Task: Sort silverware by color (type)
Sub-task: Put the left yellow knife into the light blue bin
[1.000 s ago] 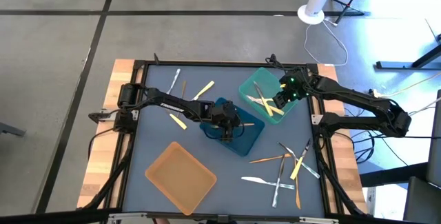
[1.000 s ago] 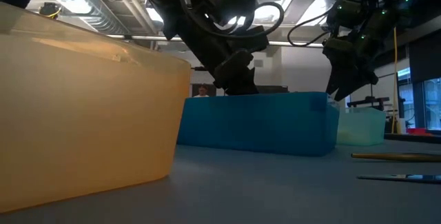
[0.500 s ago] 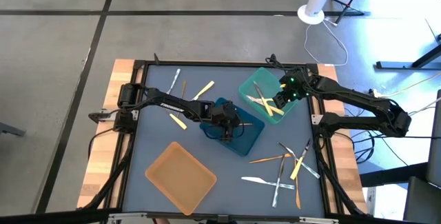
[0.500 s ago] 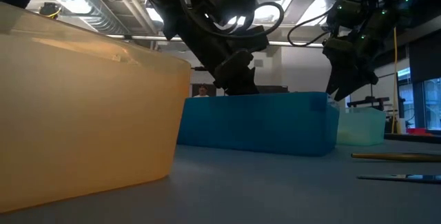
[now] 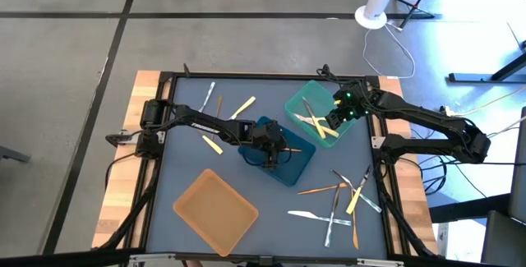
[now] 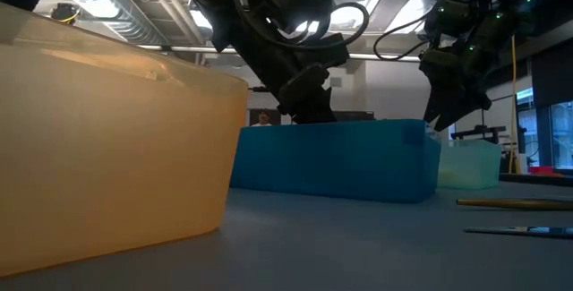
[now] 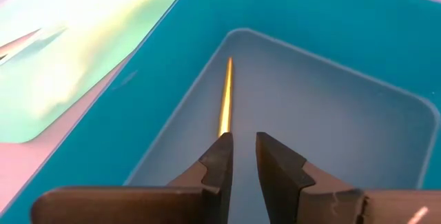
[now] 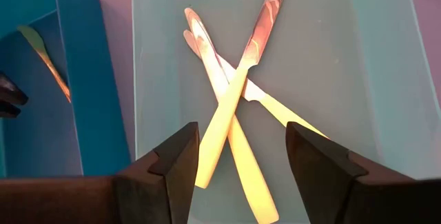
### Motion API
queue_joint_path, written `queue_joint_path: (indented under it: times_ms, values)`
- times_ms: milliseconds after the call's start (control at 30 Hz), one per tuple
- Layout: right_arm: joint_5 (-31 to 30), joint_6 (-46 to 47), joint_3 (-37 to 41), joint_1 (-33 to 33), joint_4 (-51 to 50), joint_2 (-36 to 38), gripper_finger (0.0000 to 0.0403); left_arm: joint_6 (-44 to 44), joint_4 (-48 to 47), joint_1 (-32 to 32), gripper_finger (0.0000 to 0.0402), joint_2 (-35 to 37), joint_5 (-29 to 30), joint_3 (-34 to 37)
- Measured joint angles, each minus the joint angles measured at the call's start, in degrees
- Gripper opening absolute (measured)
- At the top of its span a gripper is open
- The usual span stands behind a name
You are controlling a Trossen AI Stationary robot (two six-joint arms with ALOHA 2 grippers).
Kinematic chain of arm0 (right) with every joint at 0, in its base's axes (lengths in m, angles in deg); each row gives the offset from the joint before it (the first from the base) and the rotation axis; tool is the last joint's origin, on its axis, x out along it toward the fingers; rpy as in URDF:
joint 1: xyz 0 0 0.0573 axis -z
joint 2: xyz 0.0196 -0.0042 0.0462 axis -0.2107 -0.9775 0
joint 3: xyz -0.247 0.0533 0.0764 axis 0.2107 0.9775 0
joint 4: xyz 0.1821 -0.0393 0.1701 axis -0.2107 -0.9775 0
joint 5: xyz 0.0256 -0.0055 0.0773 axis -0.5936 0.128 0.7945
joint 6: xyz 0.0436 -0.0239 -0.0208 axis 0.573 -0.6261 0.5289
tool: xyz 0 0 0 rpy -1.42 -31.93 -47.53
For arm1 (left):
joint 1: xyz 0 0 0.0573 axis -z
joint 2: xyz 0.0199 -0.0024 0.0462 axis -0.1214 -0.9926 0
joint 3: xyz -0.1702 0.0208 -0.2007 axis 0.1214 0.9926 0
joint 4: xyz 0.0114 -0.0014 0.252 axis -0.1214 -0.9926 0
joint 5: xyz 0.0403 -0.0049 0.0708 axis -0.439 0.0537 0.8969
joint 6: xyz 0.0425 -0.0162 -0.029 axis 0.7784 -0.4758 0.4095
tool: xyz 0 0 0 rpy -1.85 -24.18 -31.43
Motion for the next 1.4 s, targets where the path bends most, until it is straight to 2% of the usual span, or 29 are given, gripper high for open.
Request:
queue_joint_path:
  times_ms: [167, 433, 600, 967, 1133, 1400]
  values:
    - [0.5, 0.0, 0.0, 0.0, 0.0, 0.2, 0.0205, 0.0, 0.0, 0.0, 0.0059, 0.0, 0.0, 0.0]
    - [6.5, 0.0, 0.0, 0.0, 0.4, 2.6, 0.0205, 0.0, 0.0, 0.0, 0.0059, 0.0, 0.0, 0.0]
    - [8.6, 0.1, 0.0, 0.0, 2.6, 5.8, 0.0205, 0.0, 0.0, 0.0, 0.0059, 0.0, 0.0, 0.0]
    - [17.5, 5.9, -0.1, -0.4, 9.7, 12.9, 0.0205, 0.0, 0.2, 0.0, 0.0059, 0.0, 0.0, 0.0]
    - [15.9, 6.7, -0.1, -6.8, 11.1, 13.3, 0.0205, 0.0, 0.7, 0.0, 0.0059, 0.0, 0.0, 0.0]
    - [7.4, 11.6, -0.1, -20.2, 16.8, 13.0, 0.0205, -0.1, 0.7, 0.0, 0.0059, 0.0, 0.0, 0.0]
